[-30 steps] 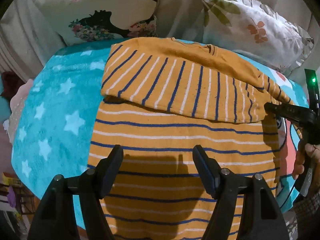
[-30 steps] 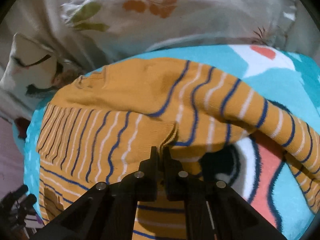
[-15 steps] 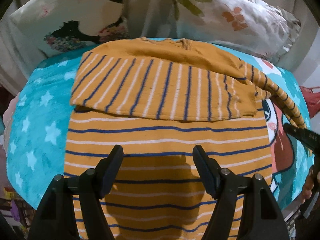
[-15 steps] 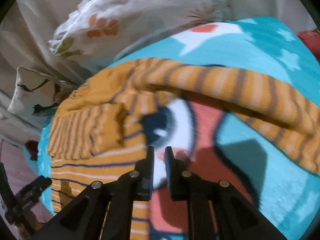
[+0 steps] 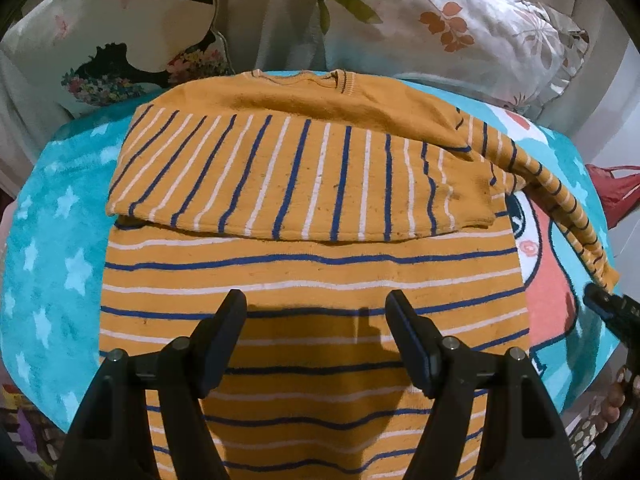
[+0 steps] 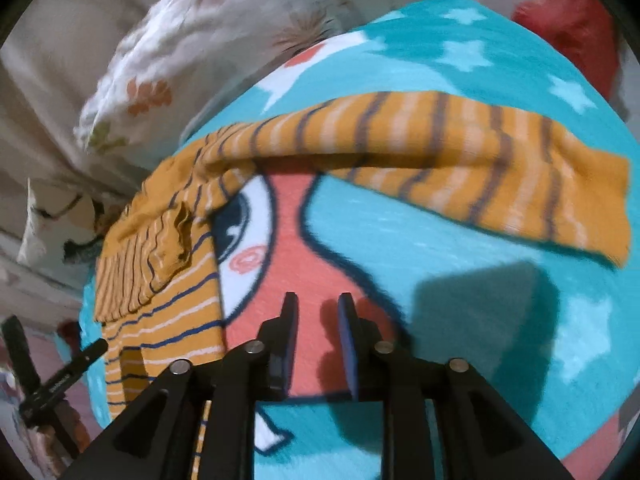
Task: Fold small clothes
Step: 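Move the right gripper to the cuff of the other sleeve, then close the right gripper on the sleeve cuff and lift it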
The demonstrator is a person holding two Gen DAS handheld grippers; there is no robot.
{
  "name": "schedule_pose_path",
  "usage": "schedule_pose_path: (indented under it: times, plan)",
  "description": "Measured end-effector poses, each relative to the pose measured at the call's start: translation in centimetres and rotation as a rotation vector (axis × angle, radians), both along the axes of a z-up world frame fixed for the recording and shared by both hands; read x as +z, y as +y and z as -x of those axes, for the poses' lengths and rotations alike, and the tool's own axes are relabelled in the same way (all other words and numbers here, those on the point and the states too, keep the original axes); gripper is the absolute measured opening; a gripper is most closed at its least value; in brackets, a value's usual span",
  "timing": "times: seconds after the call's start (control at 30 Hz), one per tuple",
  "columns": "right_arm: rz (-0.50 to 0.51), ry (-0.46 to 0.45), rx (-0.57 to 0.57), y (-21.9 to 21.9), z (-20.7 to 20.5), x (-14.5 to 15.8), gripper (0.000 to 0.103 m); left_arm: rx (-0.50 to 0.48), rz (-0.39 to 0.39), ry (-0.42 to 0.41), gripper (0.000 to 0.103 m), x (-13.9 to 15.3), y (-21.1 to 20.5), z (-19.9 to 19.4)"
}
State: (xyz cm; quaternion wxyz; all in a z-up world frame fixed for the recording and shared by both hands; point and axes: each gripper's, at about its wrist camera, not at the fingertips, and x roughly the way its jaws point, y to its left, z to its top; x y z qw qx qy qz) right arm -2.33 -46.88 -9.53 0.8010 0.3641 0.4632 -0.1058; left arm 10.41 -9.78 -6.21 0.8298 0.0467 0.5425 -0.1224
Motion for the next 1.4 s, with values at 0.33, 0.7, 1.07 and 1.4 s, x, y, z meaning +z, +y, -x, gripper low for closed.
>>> schedule_pose_path:
  times: [0.33, 0.7, 1.07, 1.4]
  plan:
    - [-0.013, 0.007, -0.282, -6.2, 5.7, -0.5, 0.033, -0.018, 0.007, 0.024, 0.071, -0.3, -0.6, -0.1]
    - [0.236, 0.154, -0.328, -11.2, 3.6, 1.8, 0.048, 0.023, 0.014, 0.039, 0.071, -0.5, 1.1, -0.1]
    - [0.22, 0.157, -0.235, -13.2, 1.1, 1.0, 0.011, 0.063, 0.037, 0.063, 0.071, -0.6, 2.1, -0.4]
    - [0.408, 0.086, -0.291, -19.4, -2.0, 11.1, 0.026, 0.038, 0.041, 0.067, 0.071, -0.4, 0.8, -0.3]
